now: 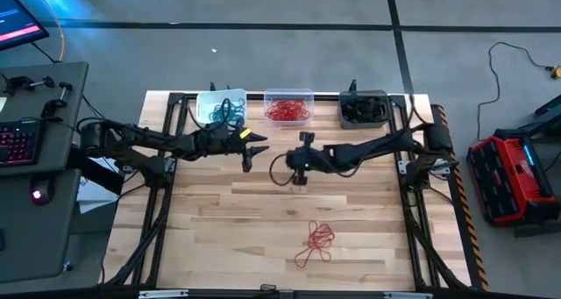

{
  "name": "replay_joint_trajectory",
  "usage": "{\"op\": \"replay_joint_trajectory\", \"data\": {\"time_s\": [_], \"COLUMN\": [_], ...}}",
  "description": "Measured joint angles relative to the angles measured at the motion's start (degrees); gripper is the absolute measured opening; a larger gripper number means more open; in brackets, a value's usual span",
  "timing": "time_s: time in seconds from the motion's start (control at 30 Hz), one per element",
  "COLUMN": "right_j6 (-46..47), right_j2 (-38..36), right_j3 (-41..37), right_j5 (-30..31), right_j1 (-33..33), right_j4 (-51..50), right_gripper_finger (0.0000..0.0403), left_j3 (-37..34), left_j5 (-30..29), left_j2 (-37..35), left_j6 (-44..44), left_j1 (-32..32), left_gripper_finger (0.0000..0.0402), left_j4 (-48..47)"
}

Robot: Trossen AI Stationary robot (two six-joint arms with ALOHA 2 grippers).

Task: Sort rubber bands into baskets
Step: Put the red rubber band into the transparent bin

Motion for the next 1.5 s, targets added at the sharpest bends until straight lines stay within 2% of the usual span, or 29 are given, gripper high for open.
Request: {"op": "replay_joint_trajectory", "data": {"time_s": [0.27, 0.5, 0.73, 0.93, 1.07, 1.27, 1.37, 1.5], "right_j6": [-3.8, -8.0, -9.4, -1.4, 4.2, 9.9, 14.0, 20.8], "right_j2": [-3.3, -3.3, -3.3, -3.3, -3.3, -3.3, -3.3, -2.9], "right_j3": [0.0, 0.0, 0.0, 0.0, 0.0, 0.0, 0.0, 0.0], "right_j5": [9.7, 9.9, 4.8, -10.4, -15.4, -14.1, -8.4, -1.4], "right_j1": [-4.3, -11.4, -18.3, -21.7, -20.0, -13.9, -10.7, -8.5], "right_j4": [12.5, 23.2, 30.7, 21.7, 13.2, 2.9, -1.1, -2.7], "right_gripper_finger": [0.0000, 0.0000, 0.0000, 0.0002, 0.0023, 0.0094, 0.0129, 0.0153], "left_j3": [0.0, 0.0, 0.0, 0.0, 0.0, 0.0, 0.0, 0.0], "left_j5": [0.0, 0.0, 0.0, 0.1, 0.0, 0.0, 0.0, 0.0], "left_j2": [0.1, 0.1, 0.1, 0.1, 0.2, 0.2, 0.2, 0.2], "left_j6": [0.4, -0.1, 0.0, 0.0, 0.0, 0.0, 0.0, 0.2], "left_j1": [-0.6, -0.6, -0.6, -0.6, -0.6, -0.6, -0.6, -0.6], "left_gripper_finger": [0.0141, 0.0141, 0.0141, 0.0141, 0.0141, 0.0141, 0.0141, 0.0141], "left_j4": [-0.3, 0.0, -0.2, -0.9, -1.7, -1.7, -1.7, -1.7]}}
